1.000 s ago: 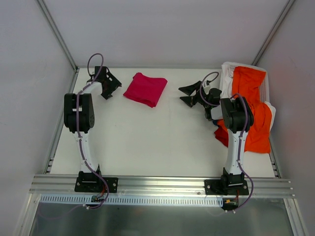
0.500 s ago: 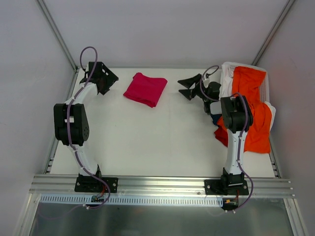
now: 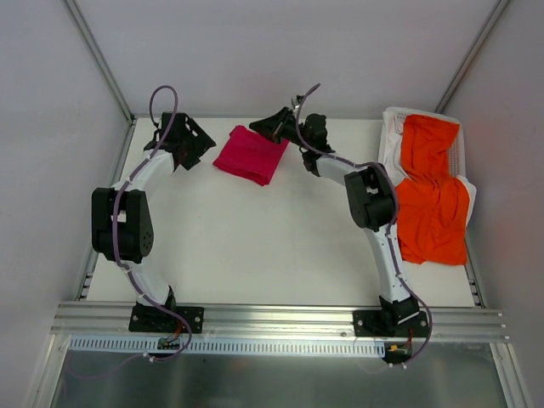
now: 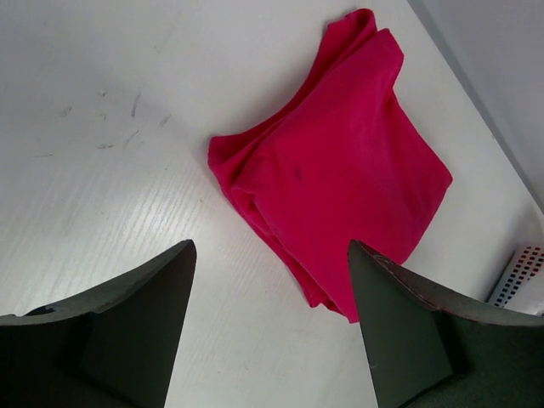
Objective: Fold and stack the t-shirts
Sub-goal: Put the neatly folded tshirt into the corner of the board with the left arm
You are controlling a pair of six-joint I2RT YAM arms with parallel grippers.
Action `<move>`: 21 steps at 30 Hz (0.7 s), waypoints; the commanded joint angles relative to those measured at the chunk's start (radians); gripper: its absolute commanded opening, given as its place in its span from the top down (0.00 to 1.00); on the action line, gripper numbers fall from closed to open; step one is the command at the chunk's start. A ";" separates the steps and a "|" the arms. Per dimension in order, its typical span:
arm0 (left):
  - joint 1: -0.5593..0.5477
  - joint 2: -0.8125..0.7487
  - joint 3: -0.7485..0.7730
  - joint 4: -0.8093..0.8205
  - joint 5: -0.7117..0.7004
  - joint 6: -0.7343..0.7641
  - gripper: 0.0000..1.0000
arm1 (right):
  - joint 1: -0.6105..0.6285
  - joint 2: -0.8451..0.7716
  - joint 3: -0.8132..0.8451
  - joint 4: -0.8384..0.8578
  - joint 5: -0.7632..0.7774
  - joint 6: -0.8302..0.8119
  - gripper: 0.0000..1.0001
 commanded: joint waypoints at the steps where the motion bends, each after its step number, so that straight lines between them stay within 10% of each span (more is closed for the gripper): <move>1: 0.007 -0.073 -0.013 0.013 -0.025 0.008 0.28 | 0.051 0.025 -0.059 -0.002 0.025 0.032 0.83; 21: 0.008 -0.100 -0.030 0.013 -0.005 0.034 0.29 | 0.054 0.169 -0.237 0.153 -0.018 0.009 0.84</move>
